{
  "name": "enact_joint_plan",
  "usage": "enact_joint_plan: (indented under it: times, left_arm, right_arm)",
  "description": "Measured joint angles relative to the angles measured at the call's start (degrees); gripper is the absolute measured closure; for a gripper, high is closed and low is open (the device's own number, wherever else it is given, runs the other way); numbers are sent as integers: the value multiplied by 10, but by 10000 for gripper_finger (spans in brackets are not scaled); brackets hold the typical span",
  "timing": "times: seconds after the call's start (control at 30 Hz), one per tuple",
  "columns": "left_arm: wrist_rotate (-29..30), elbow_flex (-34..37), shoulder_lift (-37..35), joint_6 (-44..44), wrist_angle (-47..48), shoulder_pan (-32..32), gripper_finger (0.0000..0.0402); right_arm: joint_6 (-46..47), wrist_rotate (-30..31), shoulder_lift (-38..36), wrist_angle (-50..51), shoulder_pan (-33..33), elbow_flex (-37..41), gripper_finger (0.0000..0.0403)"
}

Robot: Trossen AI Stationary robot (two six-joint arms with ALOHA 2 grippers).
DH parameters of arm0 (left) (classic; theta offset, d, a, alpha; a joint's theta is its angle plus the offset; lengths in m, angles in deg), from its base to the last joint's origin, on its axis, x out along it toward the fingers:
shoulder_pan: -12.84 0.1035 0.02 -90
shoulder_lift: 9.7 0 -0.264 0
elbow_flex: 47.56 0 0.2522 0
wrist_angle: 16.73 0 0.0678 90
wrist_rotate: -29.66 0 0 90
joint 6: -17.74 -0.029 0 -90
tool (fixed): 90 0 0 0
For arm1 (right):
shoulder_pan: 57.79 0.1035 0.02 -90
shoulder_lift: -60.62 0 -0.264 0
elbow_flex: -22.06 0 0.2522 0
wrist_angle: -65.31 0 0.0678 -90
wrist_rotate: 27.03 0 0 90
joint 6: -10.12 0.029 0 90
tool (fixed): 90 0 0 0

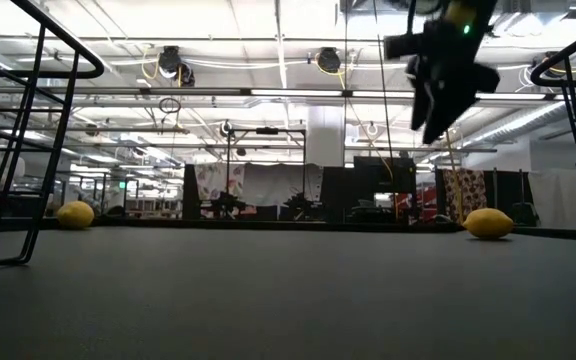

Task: Sort produce into baskets
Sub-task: Put the right yellow lemon into the left wire basket

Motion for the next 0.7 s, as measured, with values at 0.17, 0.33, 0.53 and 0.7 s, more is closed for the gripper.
enact_joint_plan:
  times: [0.17,0.33,0.53,0.7]
  left_arm:
    - [61,0,0,-44,37,40,96]
    - [147,0,0,-117,27,71,96]
    - [256,0,0,-169,25,110,96]
    - [267,0,0,-192,-3,150,96]
  right_arm:
    - [-3,9,-20,22,-88,46,35]
    - [-22,31,-61,-19,-196,147,35]
    - [-6,-5,-81,-54,-298,189,35]
    - [-86,-68,-81,-106,-340,195,35]
